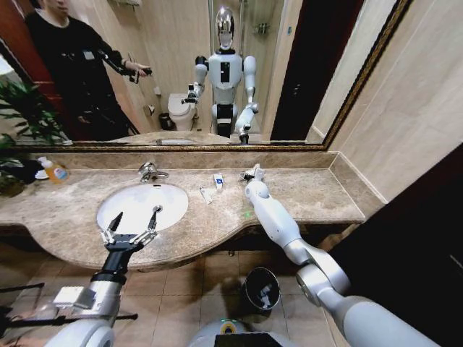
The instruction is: Pick up the trash from the sink and place it in the trash bin.
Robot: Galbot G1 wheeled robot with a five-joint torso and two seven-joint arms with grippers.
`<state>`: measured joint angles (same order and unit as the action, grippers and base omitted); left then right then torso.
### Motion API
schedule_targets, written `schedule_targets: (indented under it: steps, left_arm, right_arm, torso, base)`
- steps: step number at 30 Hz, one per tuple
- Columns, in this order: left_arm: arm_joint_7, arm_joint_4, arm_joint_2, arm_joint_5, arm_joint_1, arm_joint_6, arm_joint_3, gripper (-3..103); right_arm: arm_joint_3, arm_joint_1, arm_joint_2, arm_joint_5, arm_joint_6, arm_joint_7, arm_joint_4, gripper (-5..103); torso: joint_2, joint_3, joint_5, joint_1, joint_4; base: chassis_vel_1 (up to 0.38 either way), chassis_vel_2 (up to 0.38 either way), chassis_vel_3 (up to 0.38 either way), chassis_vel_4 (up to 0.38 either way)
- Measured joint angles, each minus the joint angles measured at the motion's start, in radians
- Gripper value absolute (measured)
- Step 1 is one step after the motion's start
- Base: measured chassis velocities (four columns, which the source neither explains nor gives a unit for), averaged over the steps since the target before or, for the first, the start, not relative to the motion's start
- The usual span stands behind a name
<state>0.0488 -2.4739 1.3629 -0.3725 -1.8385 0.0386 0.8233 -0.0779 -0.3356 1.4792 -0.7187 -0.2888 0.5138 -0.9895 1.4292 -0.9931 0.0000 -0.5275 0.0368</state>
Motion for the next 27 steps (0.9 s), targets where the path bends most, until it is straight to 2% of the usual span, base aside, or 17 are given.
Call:
schedule_targets:
  steps: [8, 11, 13, 14, 15, 16, 18, 22, 24, 25, 26, 27]
  left_arm:
    - [0.0, 0.0, 0.0, 0.0, 0.0, 0.0, 0.0, 100]
    - [0.0, 0.0, 0.0, 0.0, 0.0, 0.0, 0.0, 100]
    - [0.0, 0.0, 0.0, 0.0, 0.0, 0.0, 0.0, 100]
    - [0.0, 0.0, 0.0, 0.0, 0.0, 0.0, 0.0, 100]
    - [0.0, 0.0, 0.0, 0.0, 0.0, 0.0, 0.0, 100]
    - [0.0, 0.0, 0.0, 0.0, 0.0, 0.0, 0.0, 100]
    - [0.0, 0.0, 0.0, 0.0, 0.0, 0.0, 0.0, 100]
    - [0.0, 0.0, 0.0, 0.0, 0.0, 0.0, 0.0, 100]
    - [0.0, 0.0, 0.0, 0.0, 0.0, 0.0, 0.0, 100]
    - [0.0, 0.0, 0.0, 0.0, 0.0, 0.0, 0.0, 100]
    - [0.0, 0.0, 0.0, 0.0, 0.0, 0.0, 0.0, 100]
    - [0.0, 0.0, 0.0, 0.0, 0.0, 0.0, 0.0, 100]
  right_arm:
    - [0.001, 0.0, 0.011, -0.001, 0.019, -0.014, 0.003, 54]
    - [0.001, -0.001, 0.014, 0.0, 0.024, -0.017, 0.003, 51]
    - [0.005, -0.007, 0.016, 0.008, 0.033, -0.022, -0.003, 38]
    - [0.005, -0.007, 0.016, 0.008, 0.033, -0.022, -0.003, 38]
    - [0.006, -0.015, 0.013, 0.016, 0.038, -0.027, -0.018, 31]
    - [0.006, -0.015, 0.013, 0.016, 0.038, -0.027, -0.018, 31]
    - [-0.002, -0.074, -0.04, 0.015, 0.048, -0.08, -0.114, 16]
    - [-0.01, -0.118, -0.078, 0.003, 0.048, -0.096, -0.193, 8]
    - [-0.041, -0.186, -0.145, -0.022, 0.038, -0.142, -0.317, 2]
    - [-0.041, -0.186, -0.145, -0.022, 0.038, -0.142, -0.317, 2]
    - [-0.06, -0.223, -0.188, -0.038, 0.033, -0.175, -0.384, 1]
    - [-0.06, -0.223, -0.188, -0.038, 0.033, -0.175, -0.384, 1]
  torso:
    - [0.0, 0.0, 0.0, 0.0, 0.0]
    - [0.0, 0.0, 0.0, 0.0, 0.0]
    - [0.0, 0.0, 0.0, 0.0, 0.0]
    - [0.0, 0.0, 0.0, 0.0, 0.0]
    - [0.0, 0.0, 0.0, 0.0, 0.0]
    - [0.0, 0.0, 0.0, 0.0, 0.0]
    - [0.0, 0.0, 0.0001, 0.0, 0.0]
    - [0.0, 0.0, 0.0004, 0.0, 0.0001]
    - [0.0, 0.0, 0.0003, 0.0, 0.0002]
    - [0.0, 0.0, 0.0003, 0.0, 0.0002]
    - [0.0, 0.0, 0.0005, 0.0, 0.0002]
    - [0.0, 0.0, 0.0005, 0.0, 0.0002]
  base:
    - [0.0, 0.0, 0.0, 0.0]
    - [0.0, 0.0, 0.0, 0.0]
    - [0.0, 0.0, 0.0, 0.0]
    - [0.0, 0.0, 0.0, 0.0]
    - [0.0, 0.0, 0.0, 0.0]
    - [0.0, 0.0, 0.0, 0.0]
    - [0.0, 0.0, 0.0, 0.0]
    - [0.0, 0.0, 0.0, 0.0]
    - [0.0, 0.0, 0.0, 0.0]
    - [0.0, 0.0, 0.0, 0.0]
    - [0.0, 0.0, 0.0, 0.0]
    - [0.0, 0.0, 0.0, 0.0]
